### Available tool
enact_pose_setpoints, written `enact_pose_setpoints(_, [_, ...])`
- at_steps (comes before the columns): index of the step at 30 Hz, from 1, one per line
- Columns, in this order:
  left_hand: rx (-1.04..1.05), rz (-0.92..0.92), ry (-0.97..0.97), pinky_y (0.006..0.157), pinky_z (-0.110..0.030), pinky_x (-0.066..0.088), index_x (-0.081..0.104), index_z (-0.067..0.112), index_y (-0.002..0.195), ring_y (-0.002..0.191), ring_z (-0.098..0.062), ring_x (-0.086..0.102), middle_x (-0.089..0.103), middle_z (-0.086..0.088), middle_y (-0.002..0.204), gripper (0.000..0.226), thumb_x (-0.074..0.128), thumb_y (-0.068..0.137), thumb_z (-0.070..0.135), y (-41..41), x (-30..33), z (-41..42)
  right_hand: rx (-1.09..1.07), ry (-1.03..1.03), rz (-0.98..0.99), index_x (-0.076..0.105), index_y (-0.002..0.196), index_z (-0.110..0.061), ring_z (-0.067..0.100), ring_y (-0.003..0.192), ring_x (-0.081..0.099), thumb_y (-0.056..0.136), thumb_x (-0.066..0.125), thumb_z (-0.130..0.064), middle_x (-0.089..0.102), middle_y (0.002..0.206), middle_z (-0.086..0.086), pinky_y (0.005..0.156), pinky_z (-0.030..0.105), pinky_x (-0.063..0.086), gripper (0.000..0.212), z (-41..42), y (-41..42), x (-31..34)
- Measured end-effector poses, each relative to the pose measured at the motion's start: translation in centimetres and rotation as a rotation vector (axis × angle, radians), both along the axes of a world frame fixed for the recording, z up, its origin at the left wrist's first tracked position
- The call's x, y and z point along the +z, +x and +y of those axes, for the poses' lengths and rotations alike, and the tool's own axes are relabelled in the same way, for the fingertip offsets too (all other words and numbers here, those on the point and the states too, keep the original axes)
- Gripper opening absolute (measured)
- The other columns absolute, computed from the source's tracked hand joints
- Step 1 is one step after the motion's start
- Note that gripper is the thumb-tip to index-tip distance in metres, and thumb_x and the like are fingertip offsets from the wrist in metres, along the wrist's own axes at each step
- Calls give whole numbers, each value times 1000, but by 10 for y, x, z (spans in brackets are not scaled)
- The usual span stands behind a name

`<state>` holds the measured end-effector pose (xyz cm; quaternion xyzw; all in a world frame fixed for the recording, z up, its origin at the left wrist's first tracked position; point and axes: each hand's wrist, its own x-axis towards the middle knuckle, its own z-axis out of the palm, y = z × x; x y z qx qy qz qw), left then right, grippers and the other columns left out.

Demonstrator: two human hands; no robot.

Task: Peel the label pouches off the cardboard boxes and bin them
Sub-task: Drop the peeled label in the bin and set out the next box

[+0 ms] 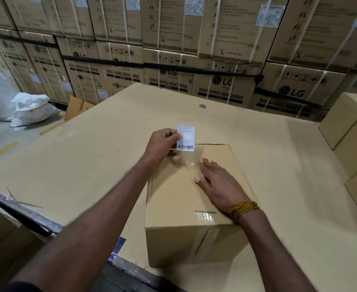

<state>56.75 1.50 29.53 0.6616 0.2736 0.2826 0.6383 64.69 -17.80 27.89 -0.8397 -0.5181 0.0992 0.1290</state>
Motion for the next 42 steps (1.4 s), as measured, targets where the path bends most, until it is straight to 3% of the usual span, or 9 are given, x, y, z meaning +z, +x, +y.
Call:
enact_pose_setpoints(3, [-8, 16, 13, 64, -32, 50, 72, 13, 92, 72, -20, 65, 72, -4, 81, 11, 63, 94, 18, 6, -5, 1, 35, -138, 28, 2, 160, -21, 15, 153, -6, 105, 25, -51, -8, 166, -5, 123, 36, -2, 67, -15, -22, 7])
enact_pose_setpoints(6, [29, -10, 43, 66, -32, 50, 75, 16, 97, 71, -16, 69, 77, -2, 86, 13, 63, 93, 17, 8, -12, -2, 105, -207, 49, -6, 159, -24, 10, 151, -13, 102, 18, -59, -17, 164, -10, 122, 31, -7, 71, -30, -43, 9])
enact_pose_setpoints(13, [109, -56, 76, 72, -32, 55, 75, 14, 105, 76, -10, 69, 77, 0, 92, 18, 61, 93, 13, 5, -17, 0, 2, -209, -1, -3, 159, -24, 12, 152, -10, 100, 17, -63, -11, 166, -8, 124, 39, -4, 74, 14, -5, 4])
enact_pose_setpoints(20, [101, -27, 91, 80, -46, 58, 76, 23, 103, 81, -16, 72, 77, 3, 92, 26, 59, 83, 27, 1, -18, 1, 97, -230, -22, -14, 157, -22, 7, 149, -18, 94, 12, -68, -26, 160, -9, 122, 29, -9, 82, -22, -57, 7])
enact_pose_setpoints(27, [68, 31, 163, 83, -46, 57, 76, 26, 101, 83, -17, 73, 77, 3, 90, 26, 59, 82, 29, 6, -16, 0, -43, -195, -18, -3, 159, -18, 12, 153, -8, 99, 18, -63, -12, 166, -3, 124, 34, -4, 78, 18, -7, 4])
enact_pose_setpoints(33, [70, 30, 204, 82, -46, 57, 76, 29, 96, 79, -17, 74, 77, 0, 84, 22, 59, 84, 24, 4, -17, -2, 122, -214, -9, -13, 158, -21, 8, 150, -19, 89, 8, -72, -25, 162, -8, 121, 28, -11, 88, -17, -60, 8])
enact_pose_setpoints(38, [57, 79, 268, 76, -37, 56, 76, 31, 98, 82, -17, 74, 77, 1, 83, 26, 58, 80, 27, 9, -14, -3, 67, -195, -3, -3, 159, -25, 9, 152, -9, 99, 15, -65, -13, 166, -7, 124, 34, -4, 75, 13, -26, 5])
enact_pose_setpoints(42, [105, 31, 255, 56, -15, 47, 74, 25, 111, 63, -3, 63, 72, -2, 73, 30, 61, 89, 10, 7, -17, -1, 81, -200, -23, -7, 159, -21, 12, 152, -12, 95, 13, -69, -17, 165, -6, 124, 33, -5, 83, 5, -44, 4])
